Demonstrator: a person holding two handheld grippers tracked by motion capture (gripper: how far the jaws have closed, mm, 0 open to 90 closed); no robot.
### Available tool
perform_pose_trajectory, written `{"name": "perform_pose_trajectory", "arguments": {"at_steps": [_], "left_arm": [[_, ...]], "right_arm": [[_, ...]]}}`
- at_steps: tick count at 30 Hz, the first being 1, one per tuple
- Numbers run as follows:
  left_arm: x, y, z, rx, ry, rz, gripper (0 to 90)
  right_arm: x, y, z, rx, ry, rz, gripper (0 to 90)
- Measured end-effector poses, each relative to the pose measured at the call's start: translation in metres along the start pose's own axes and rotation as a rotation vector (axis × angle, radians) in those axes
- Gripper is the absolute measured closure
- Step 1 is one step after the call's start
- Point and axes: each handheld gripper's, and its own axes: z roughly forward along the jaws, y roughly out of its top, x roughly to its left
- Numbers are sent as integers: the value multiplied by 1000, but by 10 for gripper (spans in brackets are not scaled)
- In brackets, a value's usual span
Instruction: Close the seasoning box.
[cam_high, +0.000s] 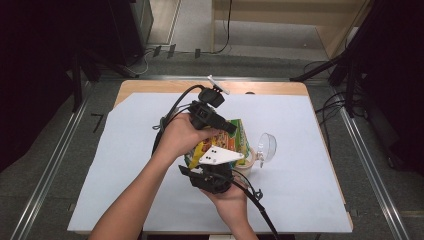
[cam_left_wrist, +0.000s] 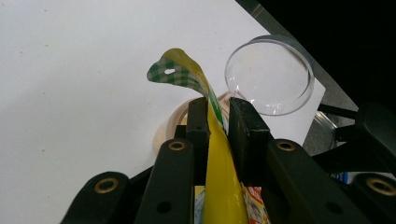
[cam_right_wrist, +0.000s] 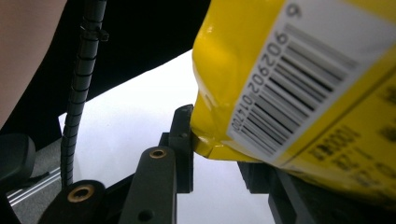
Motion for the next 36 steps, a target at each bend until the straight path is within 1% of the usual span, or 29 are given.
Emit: {"name": "perform_pose_trajectory", "arguments": {"at_steps": [3,8,15,17,21,25,27,28,29,30,31,36], "left_arm": [[0,-1,1,-2,-4,-3,786],[1,-5,0,-7,-8,2,784],[4,-13,-1,-17,-20,-6,779],[4,-14,-1,-15,-23,0,779],[4,-19,-3,-28,-30,9,781],[3,-24,-4,-33,-46,21,779],[2,-26,-4,-38,-46,28,783],[2,-28,-5,-38,-46,39,785],[2,-29,-5,-42,-45,34,788],[2,-30,-6,-43,-49,40,791],[2,-31,-6,-45,-46,41,794],[6,-38,-9,-69,-63,48,810]], "right_arm": [[-1,-1,0,3,3,-3,712],[-1,-4,1,5,5,-11,708],[0,-9,3,2,26,-27,666],[0,-11,3,0,30,-34,656],[0,-14,4,0,37,-56,644],[0,-18,5,6,59,-73,630],[0,-20,6,15,67,-74,619],[0,-20,7,18,69,-74,613],[0,-21,8,23,72,-77,611],[0,-22,8,25,75,-78,609],[0,-23,9,26,81,-80,604],[0,-26,11,35,106,-77,564]]}}
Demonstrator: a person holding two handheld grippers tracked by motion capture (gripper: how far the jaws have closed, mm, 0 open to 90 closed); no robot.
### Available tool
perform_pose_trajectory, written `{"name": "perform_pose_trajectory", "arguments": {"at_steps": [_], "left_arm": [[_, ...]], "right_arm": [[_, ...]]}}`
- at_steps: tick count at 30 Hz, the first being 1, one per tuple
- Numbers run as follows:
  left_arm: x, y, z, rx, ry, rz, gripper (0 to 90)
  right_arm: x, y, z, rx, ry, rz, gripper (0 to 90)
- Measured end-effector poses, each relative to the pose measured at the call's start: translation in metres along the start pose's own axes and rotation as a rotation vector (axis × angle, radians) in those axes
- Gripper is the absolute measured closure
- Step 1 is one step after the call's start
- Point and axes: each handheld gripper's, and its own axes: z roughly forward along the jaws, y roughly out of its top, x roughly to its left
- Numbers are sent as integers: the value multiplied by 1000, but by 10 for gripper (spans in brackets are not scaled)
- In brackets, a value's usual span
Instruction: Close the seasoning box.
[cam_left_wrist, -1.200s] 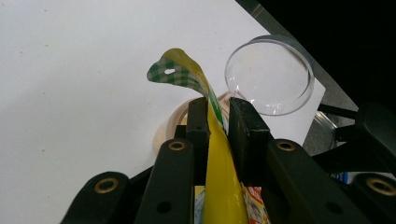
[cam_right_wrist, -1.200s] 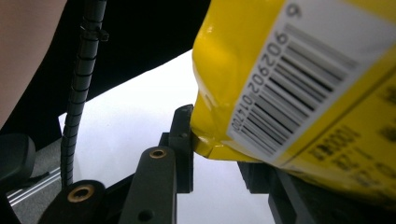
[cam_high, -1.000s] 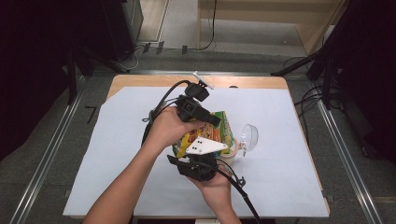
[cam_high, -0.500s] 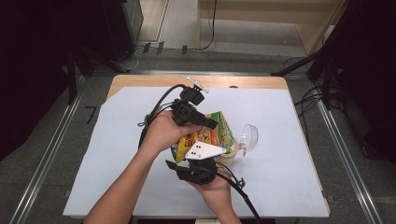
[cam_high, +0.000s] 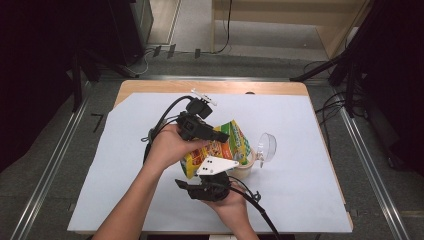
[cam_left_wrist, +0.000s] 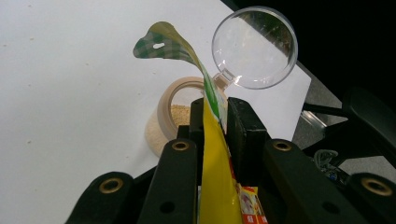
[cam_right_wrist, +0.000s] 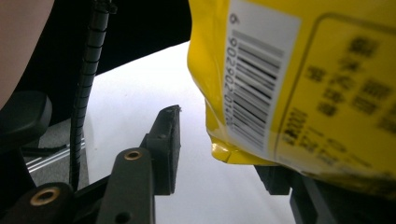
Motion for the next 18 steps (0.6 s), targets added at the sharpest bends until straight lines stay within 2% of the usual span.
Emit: {"name": "perform_pose_trajectory", "arguments": {"at_steps": [5,9,11,18], "left_arm": [[3,-4,-5,-6,-12,25,843],[4,-7,-6,-11,-23,25,856],[5,-9,-6,-10,-31,31,863],[11,-16,-11,-18,-63,32,874]], "right_arm": [[1,-3,4,17,8,-6,510],[-2,-5,6,27,3,3,485],[-4,-8,8,30,8,23,468],[-5,-12,10,39,-5,16,439]]}}
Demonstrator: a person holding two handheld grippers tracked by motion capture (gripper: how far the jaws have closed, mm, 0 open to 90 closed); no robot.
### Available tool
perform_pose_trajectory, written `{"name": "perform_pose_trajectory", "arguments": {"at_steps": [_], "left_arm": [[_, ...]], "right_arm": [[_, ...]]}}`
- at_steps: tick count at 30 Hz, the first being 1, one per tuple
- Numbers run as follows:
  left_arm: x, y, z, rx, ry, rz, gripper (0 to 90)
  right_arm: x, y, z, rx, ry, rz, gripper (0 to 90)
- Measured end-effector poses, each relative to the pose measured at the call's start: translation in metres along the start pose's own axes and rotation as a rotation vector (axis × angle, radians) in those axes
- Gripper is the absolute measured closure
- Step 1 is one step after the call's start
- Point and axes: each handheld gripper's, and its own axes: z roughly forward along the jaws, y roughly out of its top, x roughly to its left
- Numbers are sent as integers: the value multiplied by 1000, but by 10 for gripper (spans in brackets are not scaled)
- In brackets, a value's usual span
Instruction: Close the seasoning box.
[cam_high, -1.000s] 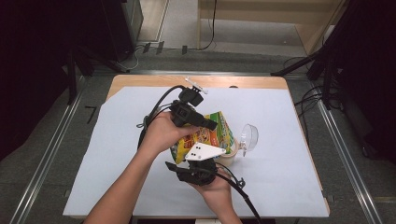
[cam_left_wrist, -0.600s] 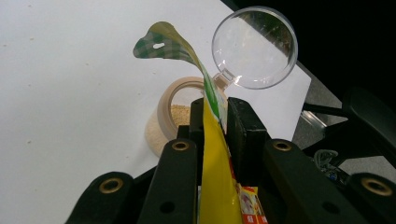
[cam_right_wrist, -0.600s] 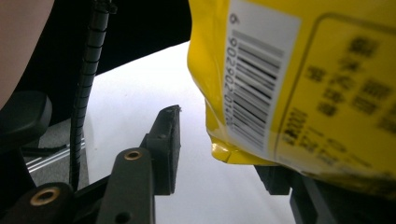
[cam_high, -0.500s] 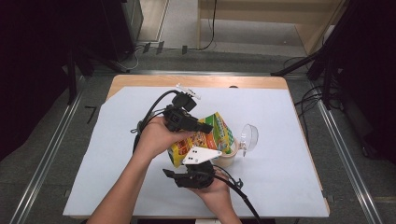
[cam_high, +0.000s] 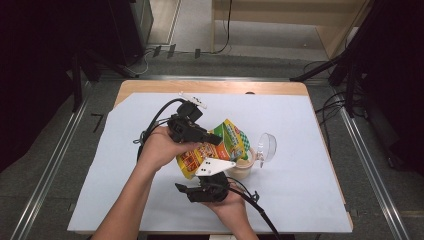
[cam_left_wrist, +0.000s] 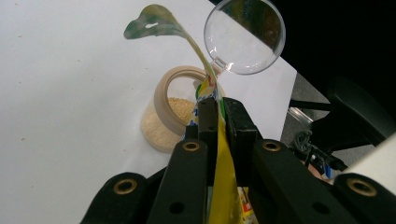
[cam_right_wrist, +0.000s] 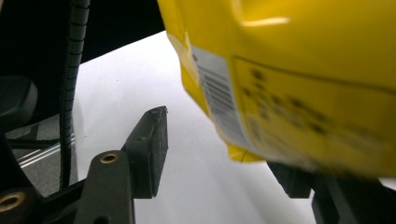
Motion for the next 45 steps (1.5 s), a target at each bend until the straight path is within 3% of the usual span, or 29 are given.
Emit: {"name": "perform_pose_trajectory", "arguments": {"at_steps": [5,12,16,24,29,45], "left_arm": [[1,-4,-7,-11,-17,21,874],[4,-10,-19,-23,2,34,874],[4,-14,-22,-34,-5,44,872],[8,-19,-25,-56,-17,56,870],[9,-21,-25,-41,-16,60,869],[26,-34,-25,-33,-39,41,878]], "right_arm": [[-4,-3,0,-30,2,1,429],[-6,-4,-6,-73,-29,-22,406],[-11,-4,-10,-98,-38,1,416],[-14,-3,-12,-94,-38,9,424],[-14,-3,-12,-80,-35,19,426],[-15,-7,-9,7,-90,-18,430]]}}
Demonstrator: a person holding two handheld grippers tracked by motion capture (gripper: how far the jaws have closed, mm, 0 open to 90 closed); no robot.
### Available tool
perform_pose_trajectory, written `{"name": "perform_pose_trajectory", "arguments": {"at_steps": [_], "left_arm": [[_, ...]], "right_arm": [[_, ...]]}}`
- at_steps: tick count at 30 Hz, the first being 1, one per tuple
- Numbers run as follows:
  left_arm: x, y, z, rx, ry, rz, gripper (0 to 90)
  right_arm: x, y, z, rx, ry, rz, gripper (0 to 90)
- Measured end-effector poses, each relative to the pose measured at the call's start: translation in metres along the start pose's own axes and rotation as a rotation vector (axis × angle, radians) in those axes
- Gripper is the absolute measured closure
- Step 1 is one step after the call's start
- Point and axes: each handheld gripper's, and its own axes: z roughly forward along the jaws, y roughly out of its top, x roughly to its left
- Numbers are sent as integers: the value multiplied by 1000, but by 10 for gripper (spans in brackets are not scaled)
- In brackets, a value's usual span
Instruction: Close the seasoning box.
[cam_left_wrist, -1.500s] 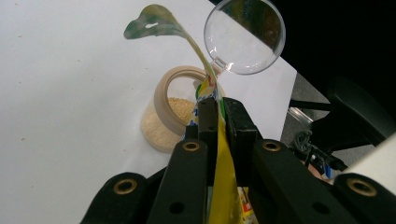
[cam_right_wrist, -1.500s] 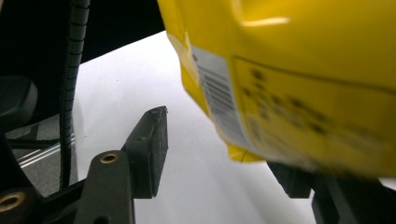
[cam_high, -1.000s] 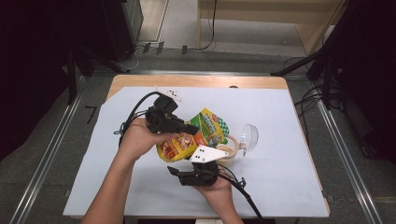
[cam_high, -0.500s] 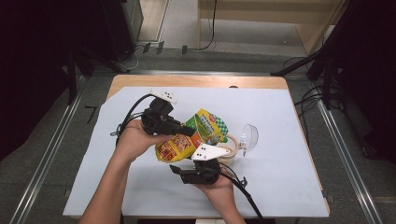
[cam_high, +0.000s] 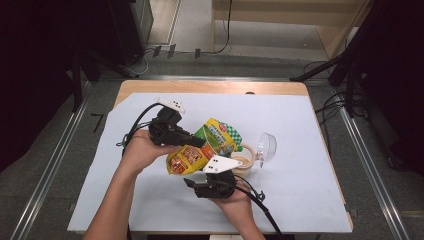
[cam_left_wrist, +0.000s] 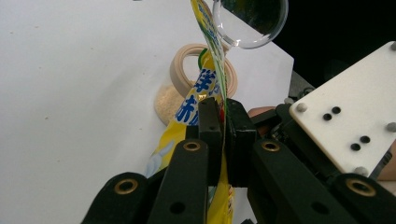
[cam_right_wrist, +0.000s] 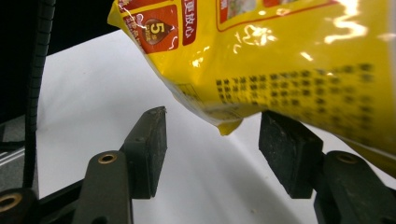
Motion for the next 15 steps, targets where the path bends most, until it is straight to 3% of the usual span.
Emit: {"name": "perform_pose_trajectory", "arguments": {"at_steps": [8,15], "left_arm": [[2,-3,-11,-46,-15,1,879],[6,-6,-25,-101,4,-13,879]], "right_arm": [[-2,1,-11,-8,21,-12,455],[-7,3,-21,-4,55,-6,470]]}}
